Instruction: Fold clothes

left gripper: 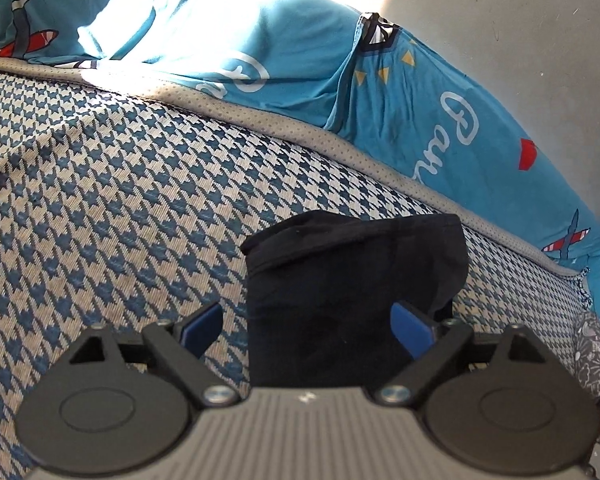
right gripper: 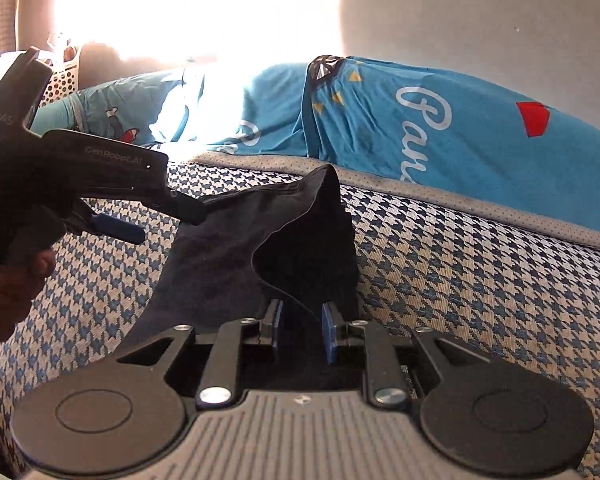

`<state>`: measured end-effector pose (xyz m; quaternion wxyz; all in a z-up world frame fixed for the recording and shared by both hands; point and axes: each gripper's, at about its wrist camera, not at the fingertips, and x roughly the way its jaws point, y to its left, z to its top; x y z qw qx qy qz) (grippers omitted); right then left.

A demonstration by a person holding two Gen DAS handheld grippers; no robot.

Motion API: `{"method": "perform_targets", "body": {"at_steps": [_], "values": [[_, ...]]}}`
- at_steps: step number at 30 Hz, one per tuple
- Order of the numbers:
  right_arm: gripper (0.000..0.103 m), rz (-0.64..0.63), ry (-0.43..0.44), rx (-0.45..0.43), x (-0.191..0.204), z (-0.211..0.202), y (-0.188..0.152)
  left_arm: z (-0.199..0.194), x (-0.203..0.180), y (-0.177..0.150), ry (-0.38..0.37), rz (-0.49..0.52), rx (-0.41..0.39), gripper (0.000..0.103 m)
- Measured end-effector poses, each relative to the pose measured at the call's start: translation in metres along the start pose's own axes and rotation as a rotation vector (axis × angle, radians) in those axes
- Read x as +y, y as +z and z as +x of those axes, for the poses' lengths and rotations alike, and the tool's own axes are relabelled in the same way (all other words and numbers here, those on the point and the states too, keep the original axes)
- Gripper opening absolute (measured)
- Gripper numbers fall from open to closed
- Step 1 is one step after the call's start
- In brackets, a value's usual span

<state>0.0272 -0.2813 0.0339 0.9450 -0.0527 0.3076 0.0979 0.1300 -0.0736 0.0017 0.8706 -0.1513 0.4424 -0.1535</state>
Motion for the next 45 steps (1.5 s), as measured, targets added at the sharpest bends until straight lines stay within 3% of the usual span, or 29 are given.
{"method": "perform_targets", "body": {"at_steps": [8, 13, 16, 25, 28, 34, 42, 45], "values": [[0.024, 0.015, -0.023, 0.021, -0.012, 0.013, -0.002, 0.021, 0.008, 0.005, 0.072, -0.016, -0.012, 0.091], [0.024, 0.026, 0.012, 0.031, -0.015, 0.016, -0.003, 0.03, 0.011, 0.009, 0.088, -0.021, -0.02, 0.091], [0.008, 0.04, 0.009, 0.039, -0.018, 0.016, -0.005, 0.034, 0.012, 0.011, 0.098, -0.024, -0.03, 0.091], [0.007, 0.424, -0.099, 0.175, -0.076, 0.022, -0.019, 0.043, 0.021, 0.015, 0.136, -0.027, -0.051, 0.093], [0.008, 0.431, -0.158, 0.167, -0.084, 0.016, -0.023, 0.045, 0.022, 0.016, 0.148, -0.019, -0.06, 0.095], [0.008, 0.421, -0.026, 0.039, -0.075, -0.001, -0.009, 0.049, 0.022, 0.018, 0.169, 0.006, -0.071, 0.098], [0.009, 0.268, 0.074, -0.037, -0.04, -0.011, 0.001, 0.052, 0.021, 0.02, 0.174, 0.021, -0.075, 0.098], [0.009, 0.199, 0.107, 0.001, -0.025, -0.007, -0.003, 0.054, 0.02, 0.02, 0.182, 0.035, -0.077, 0.099]]}}
